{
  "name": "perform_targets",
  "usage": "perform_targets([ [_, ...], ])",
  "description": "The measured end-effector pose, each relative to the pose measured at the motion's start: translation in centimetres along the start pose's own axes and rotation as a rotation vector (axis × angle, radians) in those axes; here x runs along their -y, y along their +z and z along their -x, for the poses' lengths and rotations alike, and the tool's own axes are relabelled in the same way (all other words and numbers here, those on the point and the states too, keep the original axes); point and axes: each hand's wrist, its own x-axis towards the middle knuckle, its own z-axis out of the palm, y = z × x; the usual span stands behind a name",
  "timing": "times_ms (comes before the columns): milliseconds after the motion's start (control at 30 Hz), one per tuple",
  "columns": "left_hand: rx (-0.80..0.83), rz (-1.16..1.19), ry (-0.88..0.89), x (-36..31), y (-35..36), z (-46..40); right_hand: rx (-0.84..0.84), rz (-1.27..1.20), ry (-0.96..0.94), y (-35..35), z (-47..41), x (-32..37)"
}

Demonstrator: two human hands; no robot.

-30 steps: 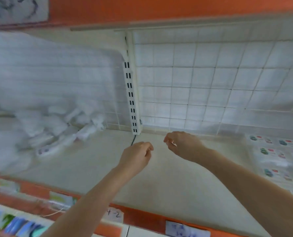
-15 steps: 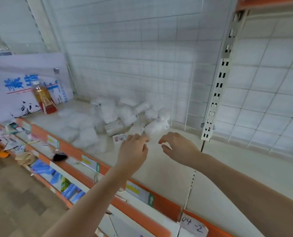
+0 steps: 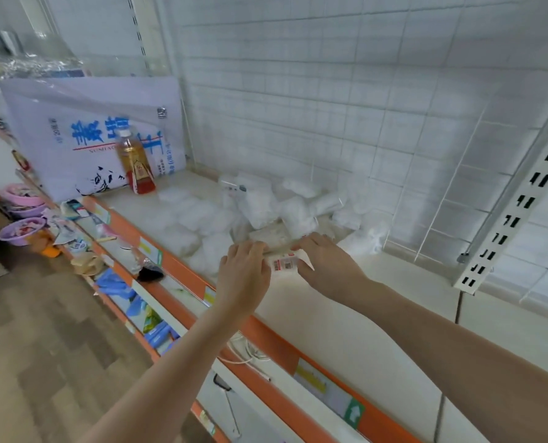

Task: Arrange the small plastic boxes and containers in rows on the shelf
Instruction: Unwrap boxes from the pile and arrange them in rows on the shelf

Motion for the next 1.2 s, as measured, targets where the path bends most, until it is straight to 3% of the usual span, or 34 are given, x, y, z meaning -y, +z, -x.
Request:
perform_targets([
  [167,-0.070,-0.042,-0.053,2.7,-0.2,-0.8,-0.005,-0.034,-0.039,1.6,-2.6,1.3],
  [333,0.074,-0.107,-0.223,5.0,-0.3,-2.0,0.111,0.016,-0.079,3.0,-3.8,2.4],
  [600,0.108,-0.139,-0.187,5.4,-0.2,-2.3,0.162,0.050,-0.087,3.7,-4.1,2.2],
  [767,-0.106,0.077,-0.143,5.7,-1.6,-2.0,0.165,0.091,-0.083,3.6,-4.5,2.8],
  [867,-0.256,0.190,-0.203,6.7,-2.4,-1.7,0.107,0.035,-0.074,3.6,-4.6,3.4],
  [1033,-0.331,0.351,-0.299,8.0,-2.7,-1.1,0.119,0.017,-0.152,3.9,-5.2,5.4],
  [1200,-0.384,0.408,-0.385,8.2,-2.9,-0.5,0.221,0.261,-0.186,6.1,-5.8,7.2],
])
